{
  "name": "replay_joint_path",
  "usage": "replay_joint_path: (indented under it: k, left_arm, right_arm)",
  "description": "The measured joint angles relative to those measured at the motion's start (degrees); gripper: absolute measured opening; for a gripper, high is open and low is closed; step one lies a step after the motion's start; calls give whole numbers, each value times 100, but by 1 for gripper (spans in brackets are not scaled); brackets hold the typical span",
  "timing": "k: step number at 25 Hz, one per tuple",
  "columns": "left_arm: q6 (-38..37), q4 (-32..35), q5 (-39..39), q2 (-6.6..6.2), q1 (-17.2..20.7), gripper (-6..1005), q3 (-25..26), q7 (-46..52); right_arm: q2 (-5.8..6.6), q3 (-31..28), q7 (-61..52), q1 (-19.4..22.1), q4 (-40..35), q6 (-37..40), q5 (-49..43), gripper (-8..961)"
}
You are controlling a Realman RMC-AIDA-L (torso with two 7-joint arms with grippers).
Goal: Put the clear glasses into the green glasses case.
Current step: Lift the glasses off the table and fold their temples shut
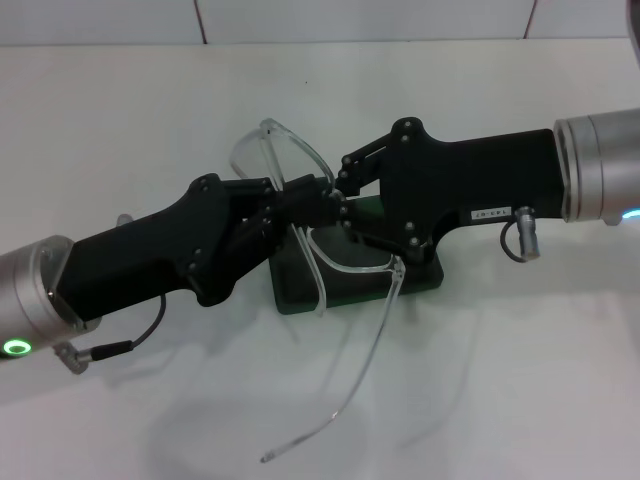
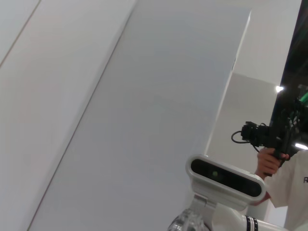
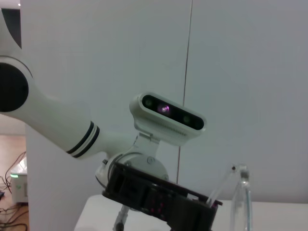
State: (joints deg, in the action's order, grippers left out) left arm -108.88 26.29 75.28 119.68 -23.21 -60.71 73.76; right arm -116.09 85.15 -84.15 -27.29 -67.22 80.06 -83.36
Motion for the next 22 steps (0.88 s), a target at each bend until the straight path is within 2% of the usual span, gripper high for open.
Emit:
replay_joint_path:
  k: [22]
  left_arm:
    - [-61,-54,-114,-7,6,67,9,-81]
  right_arm:
    - [19,-86,588,-37,635,-14,388,114]
